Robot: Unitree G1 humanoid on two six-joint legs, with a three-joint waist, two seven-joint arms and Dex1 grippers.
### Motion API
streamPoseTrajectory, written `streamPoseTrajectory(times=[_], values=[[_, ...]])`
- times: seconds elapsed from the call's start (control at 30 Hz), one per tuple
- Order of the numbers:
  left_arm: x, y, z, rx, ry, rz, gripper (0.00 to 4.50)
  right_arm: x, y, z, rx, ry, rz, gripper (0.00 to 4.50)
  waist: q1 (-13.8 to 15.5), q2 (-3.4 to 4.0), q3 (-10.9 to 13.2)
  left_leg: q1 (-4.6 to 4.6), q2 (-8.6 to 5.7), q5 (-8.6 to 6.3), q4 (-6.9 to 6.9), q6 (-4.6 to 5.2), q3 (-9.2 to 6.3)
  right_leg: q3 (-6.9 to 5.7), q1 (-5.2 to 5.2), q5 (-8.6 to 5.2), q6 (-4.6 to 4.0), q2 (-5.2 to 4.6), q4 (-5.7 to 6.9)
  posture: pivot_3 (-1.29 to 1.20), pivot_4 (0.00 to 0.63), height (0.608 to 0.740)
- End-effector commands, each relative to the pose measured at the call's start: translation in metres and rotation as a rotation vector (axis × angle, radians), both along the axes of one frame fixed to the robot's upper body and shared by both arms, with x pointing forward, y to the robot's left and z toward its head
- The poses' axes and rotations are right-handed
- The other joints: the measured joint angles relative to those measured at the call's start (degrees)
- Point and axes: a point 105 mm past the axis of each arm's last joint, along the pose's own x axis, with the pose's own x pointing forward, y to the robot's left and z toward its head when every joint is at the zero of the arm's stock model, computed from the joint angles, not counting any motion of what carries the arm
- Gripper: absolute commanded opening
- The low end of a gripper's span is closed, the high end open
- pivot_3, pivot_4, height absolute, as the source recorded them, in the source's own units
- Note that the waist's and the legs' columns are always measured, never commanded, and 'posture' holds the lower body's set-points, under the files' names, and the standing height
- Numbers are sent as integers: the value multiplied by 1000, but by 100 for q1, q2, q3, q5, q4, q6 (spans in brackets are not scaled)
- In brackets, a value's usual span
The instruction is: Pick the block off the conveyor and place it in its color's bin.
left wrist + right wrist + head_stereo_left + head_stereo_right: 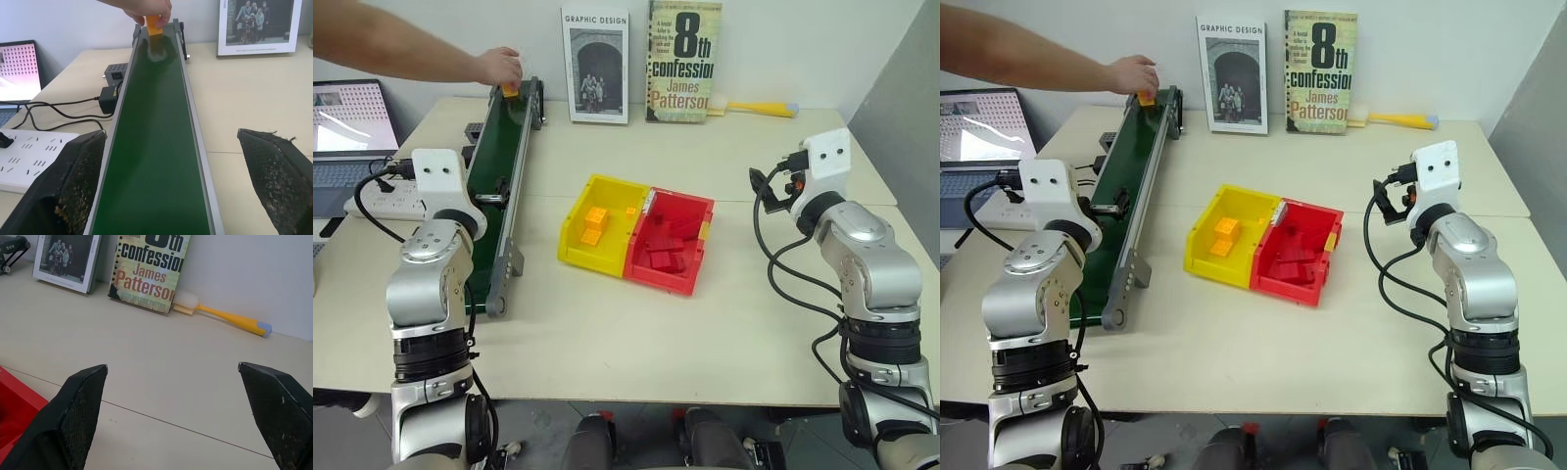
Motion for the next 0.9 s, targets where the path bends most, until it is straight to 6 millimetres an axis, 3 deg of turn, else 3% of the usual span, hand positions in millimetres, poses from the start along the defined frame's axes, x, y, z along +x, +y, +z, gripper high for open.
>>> streamPoseTrajectory(times=[0.03,0.73,0.87,0.9], values=[[-5,1,19,8,-69,-1,4478,-1,5,18,-5,-66,22,4500,0,0,0,0,0,0,0,0,0,0,0,0,0,0,0,0,150,740],[-14,13,18,-34,-116,78,4478,-2,6,16,3,-63,21,4500,0,0,0,0,2,2,0,-3,0,0,0,0,0,-1,-1,0,150,740],[-14,18,18,-39,-118,86,4478,-3,15,22,8,-69,114,4500,0,0,0,0,1,1,0,-2,0,0,0,0,0,-1,0,0,150,740],[-13,19,18,-45,-117,87,4478,-7,27,29,12,-73,219,4500,-1,0,0,0,0,1,0,-2,0,0,0,0,0,-1,0,0,150,740]])
